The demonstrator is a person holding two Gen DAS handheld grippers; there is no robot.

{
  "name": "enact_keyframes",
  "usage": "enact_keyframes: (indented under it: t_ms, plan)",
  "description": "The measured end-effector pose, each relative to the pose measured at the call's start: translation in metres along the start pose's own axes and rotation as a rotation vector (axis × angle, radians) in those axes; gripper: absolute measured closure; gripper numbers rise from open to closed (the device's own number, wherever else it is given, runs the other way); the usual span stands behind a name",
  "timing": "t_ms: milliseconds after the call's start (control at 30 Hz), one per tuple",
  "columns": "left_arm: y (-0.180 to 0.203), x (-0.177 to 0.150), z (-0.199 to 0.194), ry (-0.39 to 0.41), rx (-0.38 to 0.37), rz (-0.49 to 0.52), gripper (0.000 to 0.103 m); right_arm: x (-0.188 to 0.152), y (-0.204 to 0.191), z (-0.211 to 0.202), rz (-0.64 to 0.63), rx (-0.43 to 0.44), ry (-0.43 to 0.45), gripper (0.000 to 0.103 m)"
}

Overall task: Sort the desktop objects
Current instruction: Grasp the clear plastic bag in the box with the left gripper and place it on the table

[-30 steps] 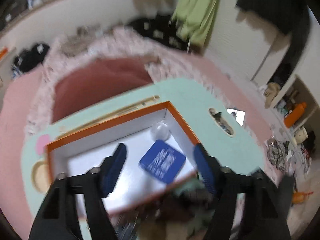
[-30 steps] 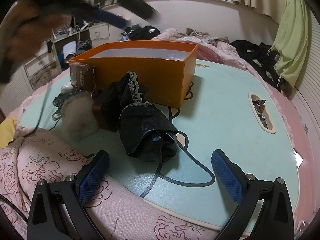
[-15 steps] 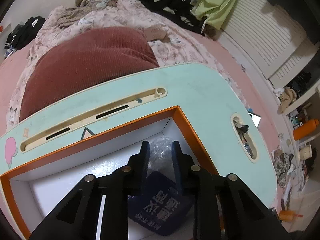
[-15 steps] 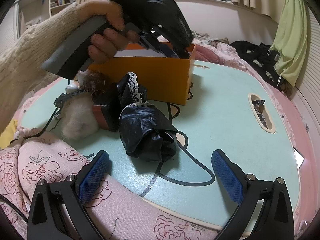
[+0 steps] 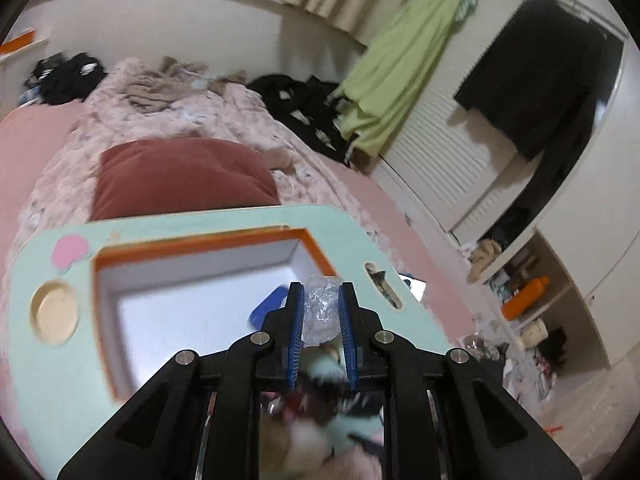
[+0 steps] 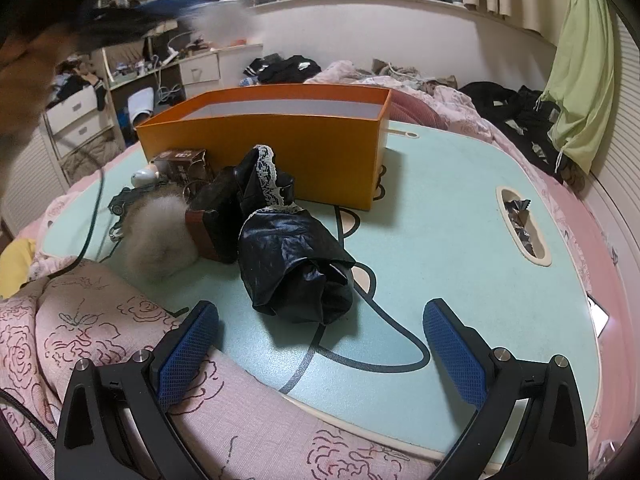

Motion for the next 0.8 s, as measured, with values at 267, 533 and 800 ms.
enact_keyframes:
  t_ms: [267, 533, 800]
  plan:
    - [-0.032, -0.071, -0.025, 0.005, 0.046, -0.143, 0.084, -0.001, 0.0, 0.0, 0.001, 0.002, 0.001, 0.0]
    - [-0.022, -0.098, -0.012, -0.016, -0.007, -0.115, 0.084, -0.001, -0.001, 0.001, 0.0, 0.003, 0.001, 0.0]
    - [-0.018, -0.124, -0.016, -0.035, 0.041, -0.12, 0.075, 0.0, -0.004, 0.001, -0.02, 0.026, -0.002, 0.0]
Point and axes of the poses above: each gripper's, at about its wrist camera, not at the fingertips, and z roughly the way its jaws point, y to its right, x to its top, the point moved 5 cm from there along z, roughly the way its jaws point, and after that the axes turned 10 degrees about z, right-handed, at the moved point
